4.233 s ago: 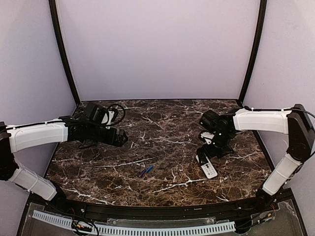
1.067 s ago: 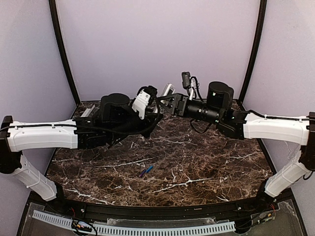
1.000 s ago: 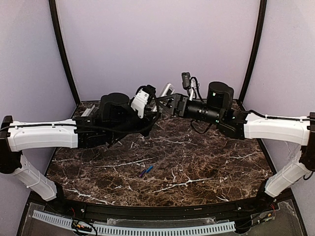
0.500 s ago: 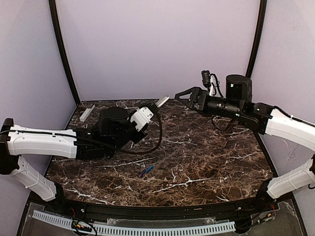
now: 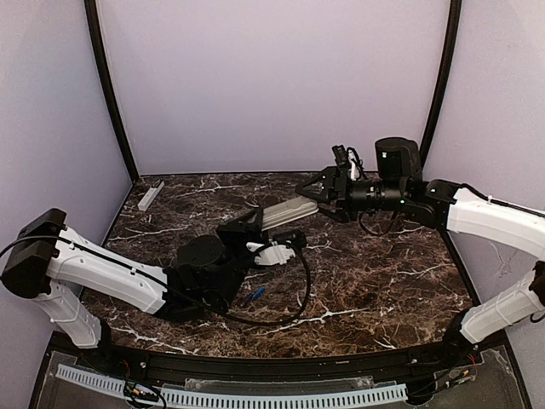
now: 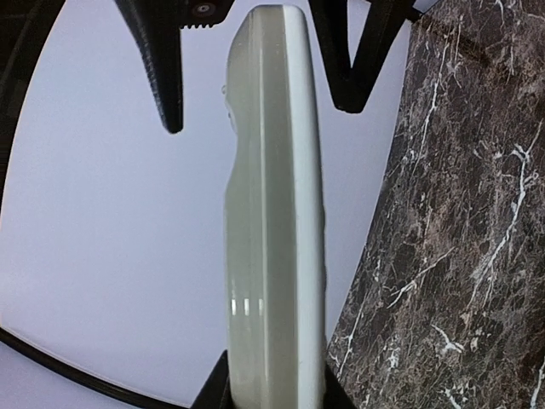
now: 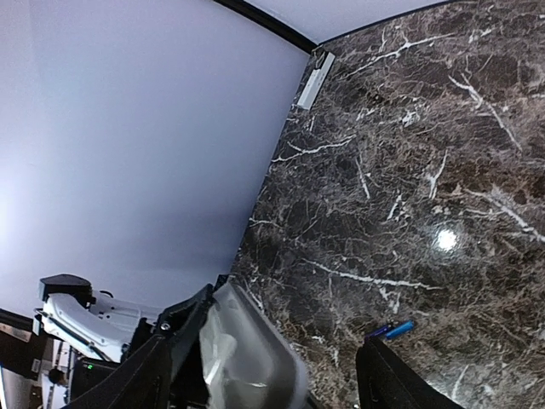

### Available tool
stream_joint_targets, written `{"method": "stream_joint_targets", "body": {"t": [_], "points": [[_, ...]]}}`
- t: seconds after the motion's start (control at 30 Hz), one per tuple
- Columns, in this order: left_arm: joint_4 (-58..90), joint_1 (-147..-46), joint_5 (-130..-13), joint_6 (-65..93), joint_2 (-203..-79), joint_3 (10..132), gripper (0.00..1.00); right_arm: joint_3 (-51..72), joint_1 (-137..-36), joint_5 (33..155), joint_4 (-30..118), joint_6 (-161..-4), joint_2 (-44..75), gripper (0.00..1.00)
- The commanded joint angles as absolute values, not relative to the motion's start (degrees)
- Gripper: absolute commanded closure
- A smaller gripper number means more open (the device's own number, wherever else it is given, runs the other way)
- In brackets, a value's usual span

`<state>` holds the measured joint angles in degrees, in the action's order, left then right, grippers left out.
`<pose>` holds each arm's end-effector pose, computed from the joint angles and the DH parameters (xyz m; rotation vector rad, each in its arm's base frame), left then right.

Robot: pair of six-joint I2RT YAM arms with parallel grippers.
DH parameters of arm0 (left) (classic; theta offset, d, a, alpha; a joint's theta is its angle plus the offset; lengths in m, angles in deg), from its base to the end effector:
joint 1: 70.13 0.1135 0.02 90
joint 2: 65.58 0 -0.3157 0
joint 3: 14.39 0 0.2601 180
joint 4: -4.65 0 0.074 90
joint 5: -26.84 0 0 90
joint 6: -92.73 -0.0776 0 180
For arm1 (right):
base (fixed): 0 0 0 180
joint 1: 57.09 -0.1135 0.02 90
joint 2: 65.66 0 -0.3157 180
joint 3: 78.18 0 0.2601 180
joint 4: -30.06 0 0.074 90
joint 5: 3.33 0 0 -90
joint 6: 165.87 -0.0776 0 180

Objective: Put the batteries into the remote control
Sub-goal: Pass from the right arm to the left, then pass from the left arm to the right

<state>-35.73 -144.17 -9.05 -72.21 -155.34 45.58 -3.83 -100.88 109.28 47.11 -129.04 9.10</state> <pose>0.1599 -0.3306 0.3219 1.0195 1.0973 0.6637 0.2219 0.2541 0.3725 -0.1375 2.1531 1.4557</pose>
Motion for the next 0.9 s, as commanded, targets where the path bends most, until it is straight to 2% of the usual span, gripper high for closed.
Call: {"method": "stream_joint_targets", "body": {"t": [0.0, 0.1, 0.3, 0.5, 0.63, 0.87], "points": [[-57.41, -145.31, -5.15, -90.91, -160.79, 45.42, 0.99, -5.44, -100.68, 115.08, 40.93, -133.78, 9.14, 0.30], [-62.56, -145.45, -4.76, -96.29, -163.82, 46.48, 0.99, -7.20, -100.67, 117.27, 39.04, -135.71, 8.93, 0.40], [-66.81, -145.46, -4.81, -99.52, -165.21, 47.10, 1.00, -11.08, -100.58, 118.80, 36.46, -138.30, 7.80, 0.48], [-69.30, -145.46, -4.77, -101.44, -165.77, 47.25, 1.00, -15.31, -100.53, 120.07, 30.44, -142.87, 7.22, 0.48], [-71.08, -145.46, -4.91, -102.76, -166.18, 47.37, 1.00, -16.73, -100.36, 120.96, 26.61, -144.99, 7.49, 0.54], [-73.90, -146.09, -6.34, -103.97, -165.98, 46.90, 1.00, -18.86, -99.49, 123.23, 18.73, -149.28, 8.97, 0.56]]}}
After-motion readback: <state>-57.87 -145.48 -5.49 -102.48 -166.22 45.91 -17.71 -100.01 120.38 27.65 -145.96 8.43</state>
